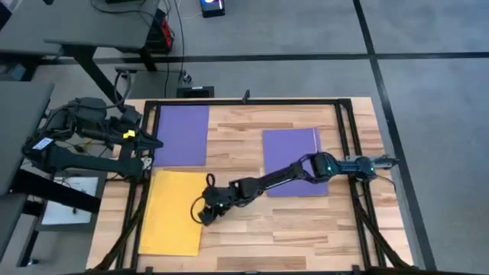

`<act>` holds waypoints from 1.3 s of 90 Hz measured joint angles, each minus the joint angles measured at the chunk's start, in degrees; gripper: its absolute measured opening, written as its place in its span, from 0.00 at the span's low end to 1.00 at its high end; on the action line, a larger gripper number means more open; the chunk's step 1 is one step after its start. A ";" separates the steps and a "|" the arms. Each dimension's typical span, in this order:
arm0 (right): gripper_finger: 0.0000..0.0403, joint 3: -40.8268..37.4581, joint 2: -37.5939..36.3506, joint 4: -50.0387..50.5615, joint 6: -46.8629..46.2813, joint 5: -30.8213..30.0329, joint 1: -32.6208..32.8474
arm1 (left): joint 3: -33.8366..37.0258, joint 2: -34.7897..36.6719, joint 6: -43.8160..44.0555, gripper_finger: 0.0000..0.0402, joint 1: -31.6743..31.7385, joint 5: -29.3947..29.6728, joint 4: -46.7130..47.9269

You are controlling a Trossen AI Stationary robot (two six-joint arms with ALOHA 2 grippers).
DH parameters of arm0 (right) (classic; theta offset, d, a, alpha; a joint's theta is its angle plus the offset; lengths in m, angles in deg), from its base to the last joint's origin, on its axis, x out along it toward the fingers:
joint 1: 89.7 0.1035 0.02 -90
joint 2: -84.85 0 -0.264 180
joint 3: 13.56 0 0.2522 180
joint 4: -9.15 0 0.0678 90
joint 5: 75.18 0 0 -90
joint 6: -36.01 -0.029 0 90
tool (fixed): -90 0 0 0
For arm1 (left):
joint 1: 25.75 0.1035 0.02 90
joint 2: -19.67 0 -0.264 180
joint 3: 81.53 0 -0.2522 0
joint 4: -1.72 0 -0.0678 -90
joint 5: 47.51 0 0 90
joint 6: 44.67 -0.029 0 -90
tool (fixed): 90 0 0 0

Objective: Organize paper
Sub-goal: Stack the yellow paper on top of the other yellow paper

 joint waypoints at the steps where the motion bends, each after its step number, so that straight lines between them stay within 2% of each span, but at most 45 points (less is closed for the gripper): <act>1: 0.33 0.00 0.00 0.01 0.29 -0.01 0.04 | 0.00 0.00 -0.01 0.00 0.00 0.00 0.00; 19: 0.31 0.02 -0.72 1.80 11.40 -1.20 0.17 | 0.00 0.00 -0.07 0.00 0.00 0.00 -0.01; 26: 0.24 0.02 -0.85 2.98 19.02 -2.91 0.11 | 0.00 0.00 -0.04 0.00 0.00 0.00 -0.01; 39: 0.03 0.00 -0.47 4.66 34.30 -5.89 0.06 | 0.00 0.00 -0.06 0.00 0.00 0.00 0.00; 56: 0.02 0.00 1.38 -1.18 43.18 -6.04 -0.18 | 0.00 -0.03 -0.04 0.00 0.00 0.00 0.01; 79: 0.00 -0.15 3.03 -8.57 46.05 -6.05 -0.20 | 0.02 -0.04 0.39 0.00 0.00 0.00 0.17; 117: 0.00 -0.04 1.92 -2.53 48.26 -4.08 0.67 | 0.02 -0.04 0.50 0.00 -0.02 0.00 0.35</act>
